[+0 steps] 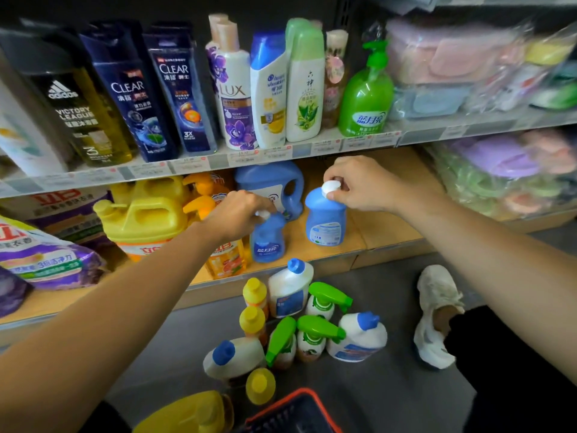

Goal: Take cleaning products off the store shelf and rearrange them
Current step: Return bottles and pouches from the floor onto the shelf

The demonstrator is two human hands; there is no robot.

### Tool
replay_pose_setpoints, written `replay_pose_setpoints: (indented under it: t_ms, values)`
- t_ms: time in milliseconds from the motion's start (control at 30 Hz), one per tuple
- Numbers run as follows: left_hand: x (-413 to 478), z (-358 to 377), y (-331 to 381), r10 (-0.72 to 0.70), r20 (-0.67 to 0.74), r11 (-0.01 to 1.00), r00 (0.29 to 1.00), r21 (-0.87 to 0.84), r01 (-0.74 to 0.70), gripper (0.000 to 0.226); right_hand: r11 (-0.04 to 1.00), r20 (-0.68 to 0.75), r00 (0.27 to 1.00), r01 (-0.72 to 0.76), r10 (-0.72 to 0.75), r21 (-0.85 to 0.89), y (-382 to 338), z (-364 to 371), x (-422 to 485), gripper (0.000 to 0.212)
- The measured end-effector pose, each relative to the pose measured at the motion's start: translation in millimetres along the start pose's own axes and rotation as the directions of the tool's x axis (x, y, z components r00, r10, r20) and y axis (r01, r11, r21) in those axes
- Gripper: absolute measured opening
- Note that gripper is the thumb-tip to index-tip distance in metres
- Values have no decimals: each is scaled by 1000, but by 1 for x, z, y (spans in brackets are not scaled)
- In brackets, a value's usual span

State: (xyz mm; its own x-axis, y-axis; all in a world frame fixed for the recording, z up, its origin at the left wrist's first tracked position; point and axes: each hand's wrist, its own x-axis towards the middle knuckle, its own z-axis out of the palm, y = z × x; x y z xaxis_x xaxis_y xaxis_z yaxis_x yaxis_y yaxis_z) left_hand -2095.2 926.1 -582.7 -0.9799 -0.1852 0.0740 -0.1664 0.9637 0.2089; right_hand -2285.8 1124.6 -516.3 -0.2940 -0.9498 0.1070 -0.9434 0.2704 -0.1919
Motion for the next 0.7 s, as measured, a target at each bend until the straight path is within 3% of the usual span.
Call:
replay_pose_setpoints:
  t_ms: [167,233,467,600,700]
  values:
    - [2,3,-4,-94,-67,995,993,20,96,54,996,99,991,-94,93,6,4,40,18,7]
    - [2,4,-3,-126,-115,990,985,42,132,50,991,129,983,-130,131,-16,3,55,22,8]
    - [5,6,-1,-180,-89,983,980,-2,181,30,951,39,965,-249,260,-183,-2,75,29,49]
    - [6,8,-4,-172,-77,984,982,26,174,36,978,31,978,-206,207,-33,-6,81,31,48]
    - [7,10,-6,-153,-20,982,988,106,154,53,994,122,990,-83,74,76,-6,83,37,58]
